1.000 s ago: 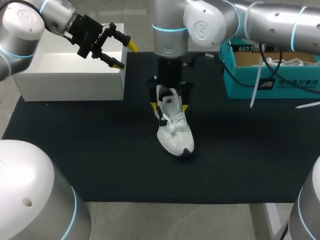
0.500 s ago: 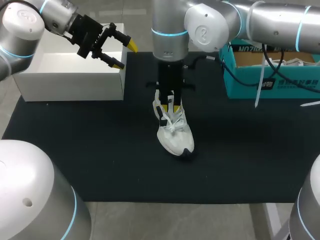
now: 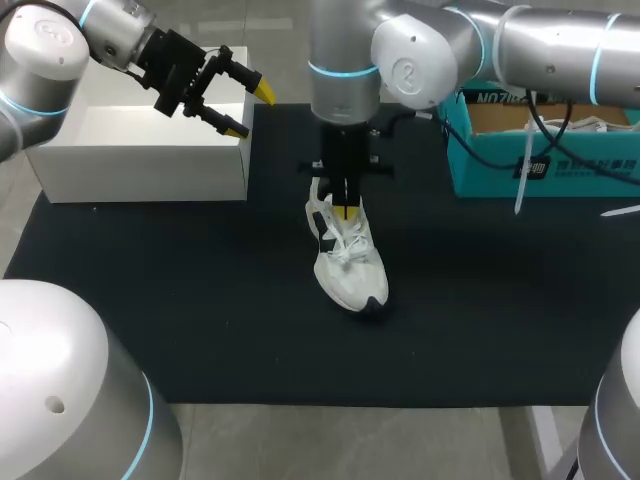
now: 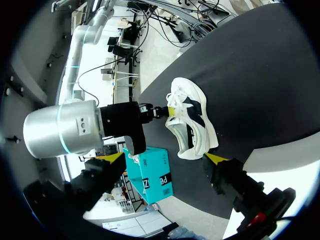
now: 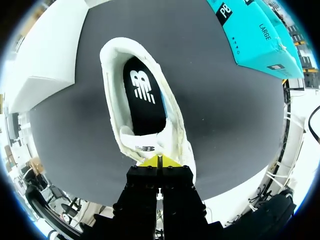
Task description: Take the shoe out of the shoebox, open the shoe tongue, remove and reinsert the insole, then place the shoe into the shoebox
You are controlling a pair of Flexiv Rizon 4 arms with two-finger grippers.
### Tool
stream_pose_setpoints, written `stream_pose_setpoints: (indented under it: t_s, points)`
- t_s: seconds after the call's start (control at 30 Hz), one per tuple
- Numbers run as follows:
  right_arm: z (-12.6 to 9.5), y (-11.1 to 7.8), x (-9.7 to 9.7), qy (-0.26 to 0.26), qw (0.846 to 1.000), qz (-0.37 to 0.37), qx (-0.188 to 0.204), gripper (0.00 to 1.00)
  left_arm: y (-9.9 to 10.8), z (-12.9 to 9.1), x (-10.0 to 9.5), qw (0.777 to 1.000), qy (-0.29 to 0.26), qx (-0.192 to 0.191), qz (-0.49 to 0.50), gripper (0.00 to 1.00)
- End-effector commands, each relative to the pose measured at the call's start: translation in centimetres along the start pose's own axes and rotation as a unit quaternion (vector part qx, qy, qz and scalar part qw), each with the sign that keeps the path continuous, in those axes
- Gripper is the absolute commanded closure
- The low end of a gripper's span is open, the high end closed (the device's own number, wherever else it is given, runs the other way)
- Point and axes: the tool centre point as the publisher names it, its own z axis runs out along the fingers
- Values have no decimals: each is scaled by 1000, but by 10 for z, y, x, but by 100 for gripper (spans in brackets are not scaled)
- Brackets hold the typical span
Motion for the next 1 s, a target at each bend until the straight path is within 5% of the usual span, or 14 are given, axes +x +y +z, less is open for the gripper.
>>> stream_pose_setpoints:
  t_s: [0.03, 0.47, 1.0]
  points:
    - [11, 6, -1, 5, 1000, -4, 5, 100, -1, 0, 0, 1000, 2, -2, 1, 0]
    - [-14, -4, 4, -14, 999, -10, -34, 100, -1, 0, 0, 1000, 2, -2, 1, 0]
    - [16, 21, 2, -10, 998, -19, -53, 100, -1, 0, 0, 1000, 2, -2, 1, 0]
